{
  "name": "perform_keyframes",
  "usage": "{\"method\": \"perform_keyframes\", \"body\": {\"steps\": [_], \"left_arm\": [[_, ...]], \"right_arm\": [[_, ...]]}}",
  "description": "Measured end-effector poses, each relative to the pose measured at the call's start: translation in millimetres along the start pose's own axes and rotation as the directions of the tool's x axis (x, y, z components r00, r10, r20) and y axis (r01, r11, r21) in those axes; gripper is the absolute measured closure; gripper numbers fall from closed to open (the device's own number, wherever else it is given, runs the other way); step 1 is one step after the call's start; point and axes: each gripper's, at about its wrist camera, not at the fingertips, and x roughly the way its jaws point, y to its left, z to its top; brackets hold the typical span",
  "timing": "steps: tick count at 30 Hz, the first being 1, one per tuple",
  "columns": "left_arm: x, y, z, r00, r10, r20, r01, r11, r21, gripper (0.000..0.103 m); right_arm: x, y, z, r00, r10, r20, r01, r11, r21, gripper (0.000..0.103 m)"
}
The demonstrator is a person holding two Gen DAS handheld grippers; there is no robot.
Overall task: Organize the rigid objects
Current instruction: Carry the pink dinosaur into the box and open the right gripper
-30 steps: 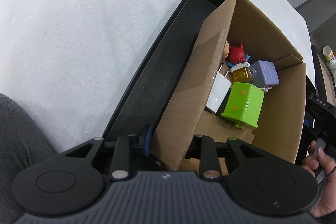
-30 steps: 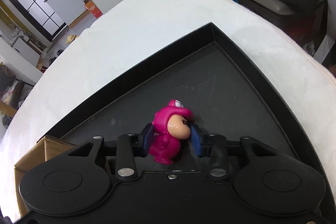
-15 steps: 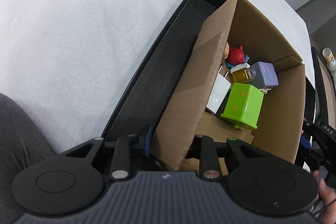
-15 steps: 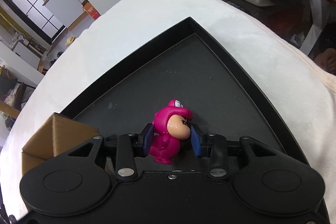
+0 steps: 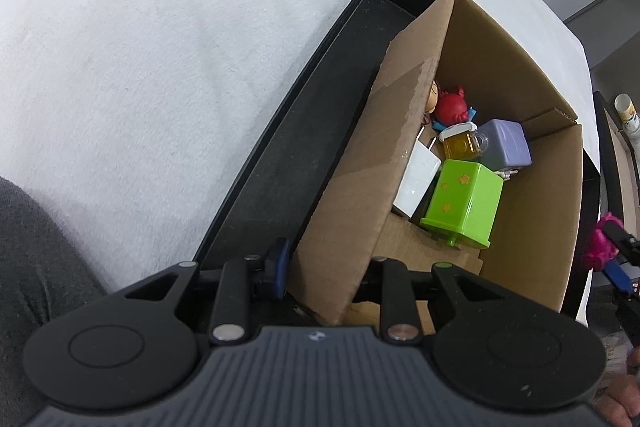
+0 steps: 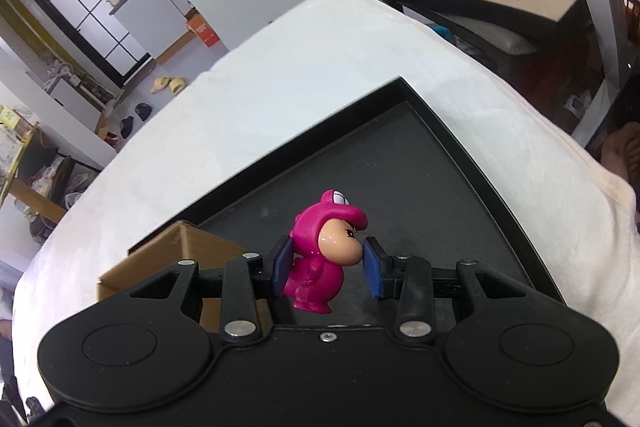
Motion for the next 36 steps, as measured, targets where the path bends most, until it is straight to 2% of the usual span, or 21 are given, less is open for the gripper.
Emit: {"method": "perform_keyframes", "body": {"steps": [10,24,36], "left_arm": [[0.7,0.2,1.0,1.0,-0.008,-0.003,0.008,1.0,-0.006,0.076],[1.6,2.0,0.3,1.0,-0.025,-0.008,0.025,1.0,-0.007,0.076],[1.5,3.5,0.8,0.999,-0.038,-0.013,0.038,0.999,-0.021,0.076]], "right_arm": [[-15.9,29.2,3.5,0.999,0.047,-0.003,-0.047,0.996,-0.069,0.066],[-19.6,84.0,-5.2,0.992,0.112,-0.066,-0.124,0.966,-0.226,0.065],[-6.5,115.3,-28.3,0.991,0.061,-0.121,-0.1,0.93,-0.352,0.065]]}}
